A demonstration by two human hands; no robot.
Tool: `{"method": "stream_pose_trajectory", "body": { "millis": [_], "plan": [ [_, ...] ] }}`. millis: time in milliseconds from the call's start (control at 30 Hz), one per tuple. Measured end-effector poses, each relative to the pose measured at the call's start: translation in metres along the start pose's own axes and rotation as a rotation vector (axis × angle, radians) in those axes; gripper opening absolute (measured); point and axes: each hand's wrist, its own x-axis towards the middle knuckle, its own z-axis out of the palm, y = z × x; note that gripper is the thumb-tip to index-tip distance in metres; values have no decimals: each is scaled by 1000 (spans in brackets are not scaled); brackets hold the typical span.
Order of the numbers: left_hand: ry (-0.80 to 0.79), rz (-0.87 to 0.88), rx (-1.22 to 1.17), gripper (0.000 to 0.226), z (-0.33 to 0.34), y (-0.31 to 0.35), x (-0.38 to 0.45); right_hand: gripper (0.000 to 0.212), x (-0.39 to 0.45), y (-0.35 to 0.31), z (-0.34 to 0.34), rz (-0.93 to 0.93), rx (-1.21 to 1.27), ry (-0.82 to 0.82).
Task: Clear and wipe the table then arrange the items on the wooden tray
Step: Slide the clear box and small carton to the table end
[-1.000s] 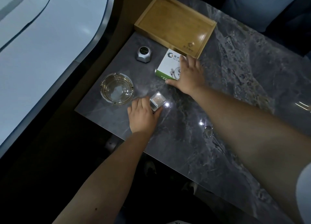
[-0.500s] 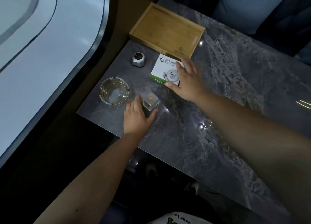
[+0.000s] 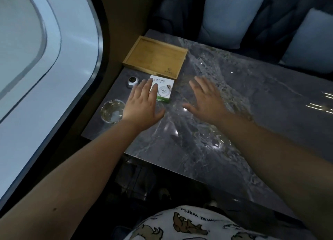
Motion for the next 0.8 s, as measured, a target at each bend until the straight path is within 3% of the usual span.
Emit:
{"method": "stream_pose_trajectory", "body": {
  "millis": [800],
  "plan": [
    [-34,450,14,84,6,238,50,100,-202,159,-59,407,-1,56]
  ]
}}
